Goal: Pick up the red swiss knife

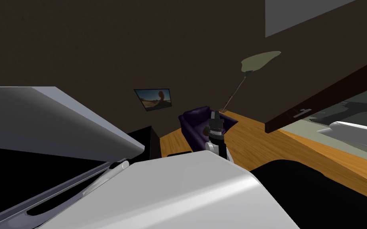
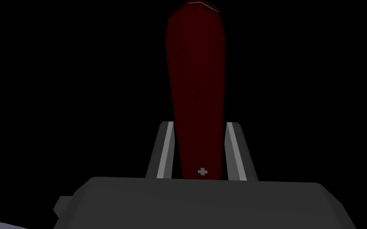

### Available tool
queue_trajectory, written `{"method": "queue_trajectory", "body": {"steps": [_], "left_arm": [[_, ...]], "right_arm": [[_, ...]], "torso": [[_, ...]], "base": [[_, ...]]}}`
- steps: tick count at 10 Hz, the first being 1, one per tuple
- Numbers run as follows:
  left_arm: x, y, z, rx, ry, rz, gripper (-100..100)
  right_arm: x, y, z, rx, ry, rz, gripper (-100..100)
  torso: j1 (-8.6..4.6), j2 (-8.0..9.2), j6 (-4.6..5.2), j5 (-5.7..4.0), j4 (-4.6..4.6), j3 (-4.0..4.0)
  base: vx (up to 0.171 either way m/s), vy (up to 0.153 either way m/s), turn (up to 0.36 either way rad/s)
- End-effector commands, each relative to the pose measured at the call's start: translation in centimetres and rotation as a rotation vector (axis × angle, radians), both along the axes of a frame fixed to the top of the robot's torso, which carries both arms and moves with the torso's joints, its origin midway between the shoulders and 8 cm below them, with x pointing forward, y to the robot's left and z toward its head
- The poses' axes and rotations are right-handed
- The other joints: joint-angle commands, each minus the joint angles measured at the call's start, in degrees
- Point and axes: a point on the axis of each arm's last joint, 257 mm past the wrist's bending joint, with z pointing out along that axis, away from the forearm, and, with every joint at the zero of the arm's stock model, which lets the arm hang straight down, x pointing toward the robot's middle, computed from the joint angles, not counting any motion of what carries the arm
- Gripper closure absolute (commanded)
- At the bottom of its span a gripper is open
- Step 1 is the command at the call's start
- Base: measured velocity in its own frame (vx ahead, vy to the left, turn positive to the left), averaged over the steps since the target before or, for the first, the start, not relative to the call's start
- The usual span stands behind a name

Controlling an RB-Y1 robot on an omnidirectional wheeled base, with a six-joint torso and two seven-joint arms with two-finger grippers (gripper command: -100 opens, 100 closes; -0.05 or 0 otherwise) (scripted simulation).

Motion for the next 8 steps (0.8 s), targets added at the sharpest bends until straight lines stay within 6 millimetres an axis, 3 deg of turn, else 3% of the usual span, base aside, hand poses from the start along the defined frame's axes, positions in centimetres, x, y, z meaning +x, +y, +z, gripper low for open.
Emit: {"method": "queue_trajectory", "body": {"steps": [1, 2, 3, 4, 7, 8], "left_arm": [[0.0, 0.0, 0.0, 0.000, 0.000, 0.000, 100], [0.0, 0.0, 0.0, 0.000, 0.000, 0.000, 100], [0.0, 0.0, 0.0, 0.000, -0.001, 0.000, 0], [-0.3, 1.1, 0.9, -0.006, 0.009, -0.002, 100], [-0.2, 1.5, 1.2, -0.005, 0.008, -0.003, 100], [-0.3, 1.5, 1.2, -0.006, 0.009, -0.003, 0]], "right_arm": [[0.0, 0.0, 0.0, 0.000, 0.000, 0.000, 0], [0.0, 0.0, 0.0, 0.000, 0.000, 0.000, 0], [0.0, 0.0, 0.0, 0.000, 0.000, 0.000, 0], [0.0, 0.0, 0.0, 0.000, 0.000, 0.000, 0], [0.0, 0.0, 0.0, 0.000, 0.000, 0.000, 0], [0.0, 0.0, 0.0, 0.000, 0.000, 0.000, 0]], "torso": [[0.00, 0.00, 0.00, 0.00, 0.00, 0.00], [0.02, -0.01, 0.00, 0.01, -0.01, -0.01], [0.03, -0.01, -0.01, 0.01, -0.01, -0.01], [0.03, -0.02, -0.01, 0.01, -0.01, -0.01], [0.03, -0.03, -0.01, -0.02, -0.03, -0.03], [0.02, -0.03, 0.00, 0.00, -0.03, -0.03]], "base": [[0.000, 0.000, 0.000], [0.000, 0.000, 0.000], [0.000, 0.000, 0.000], [0.006, 0.008, 0.024], [0.002, -0.001, 0.008], [0.000, 0.000, 0.000]]}}
